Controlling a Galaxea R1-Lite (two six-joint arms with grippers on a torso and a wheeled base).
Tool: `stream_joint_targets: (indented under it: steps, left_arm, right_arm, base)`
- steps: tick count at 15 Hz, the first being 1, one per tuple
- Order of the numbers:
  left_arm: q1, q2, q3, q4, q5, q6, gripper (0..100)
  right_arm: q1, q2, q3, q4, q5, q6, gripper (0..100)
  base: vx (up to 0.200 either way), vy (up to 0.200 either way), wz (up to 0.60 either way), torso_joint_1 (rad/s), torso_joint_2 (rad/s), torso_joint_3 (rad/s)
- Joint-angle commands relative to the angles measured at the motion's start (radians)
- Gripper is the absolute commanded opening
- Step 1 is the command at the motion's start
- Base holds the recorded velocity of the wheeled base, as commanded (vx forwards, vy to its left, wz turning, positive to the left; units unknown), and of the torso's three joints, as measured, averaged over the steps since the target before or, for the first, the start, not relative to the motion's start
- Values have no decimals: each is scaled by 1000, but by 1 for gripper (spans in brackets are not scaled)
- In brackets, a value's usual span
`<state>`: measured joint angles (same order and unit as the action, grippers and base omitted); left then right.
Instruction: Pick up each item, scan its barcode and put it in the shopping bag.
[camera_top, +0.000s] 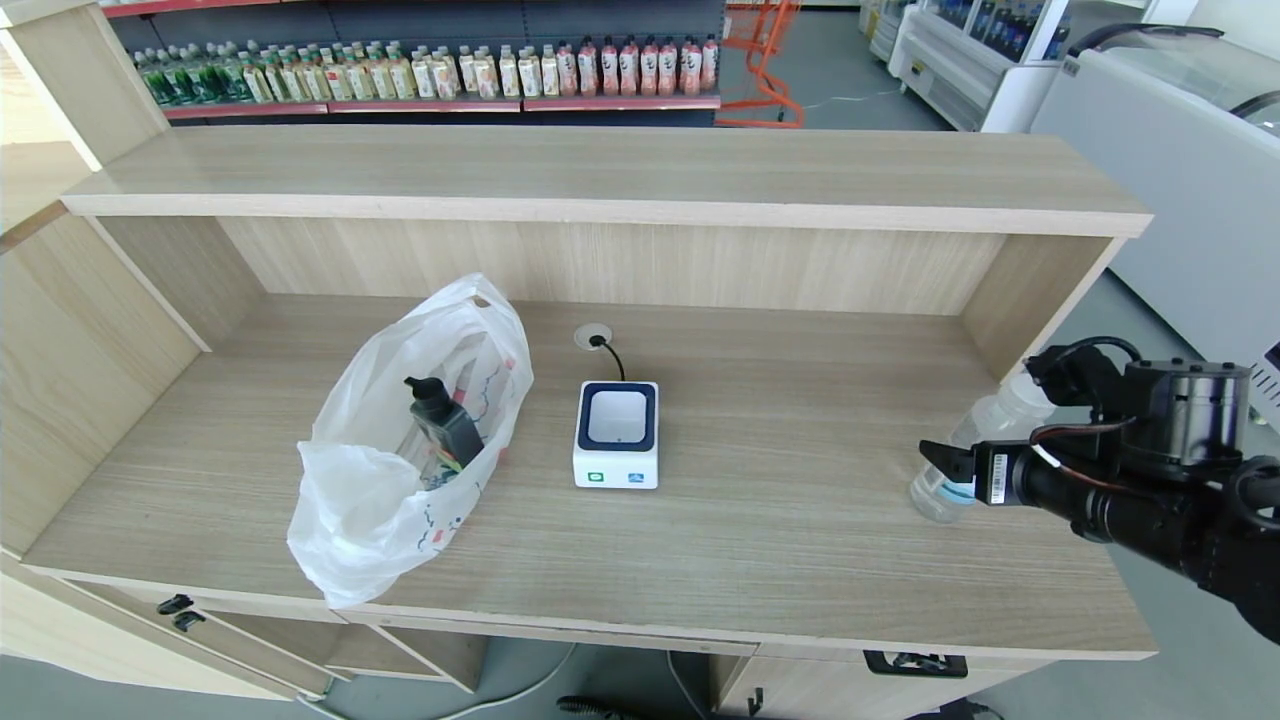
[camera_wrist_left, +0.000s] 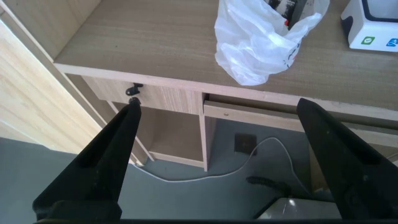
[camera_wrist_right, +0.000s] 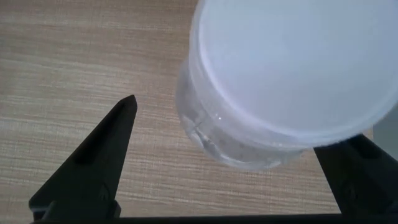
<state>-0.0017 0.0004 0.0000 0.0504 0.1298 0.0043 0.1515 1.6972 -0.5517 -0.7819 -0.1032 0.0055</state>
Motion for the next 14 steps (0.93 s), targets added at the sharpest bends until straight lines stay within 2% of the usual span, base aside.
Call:
stream_joint_targets:
  steps: [1,11,12,14]
  left_arm:
    - [0,0,0,0,1,0,100]
    - [0,0,0,0,1,0,100]
    - [2,0,0,0,1,0,100]
    - [0,0,0,0,1,0,100]
  right_arm:
    - [7,30,-2,-14,2,-2,100]
    - [28,145,-7,-201,63,-44,100]
    - [28,148,-8,-217,63,-53,0]
    - [28,150,-11,-231,65,-75,0]
  base:
    - [0,0,0,0,0,0]
    - [0,0,0,0,0,0]
    - [0,0,0,0,0,0]
    - [0,0,0,0,0,0]
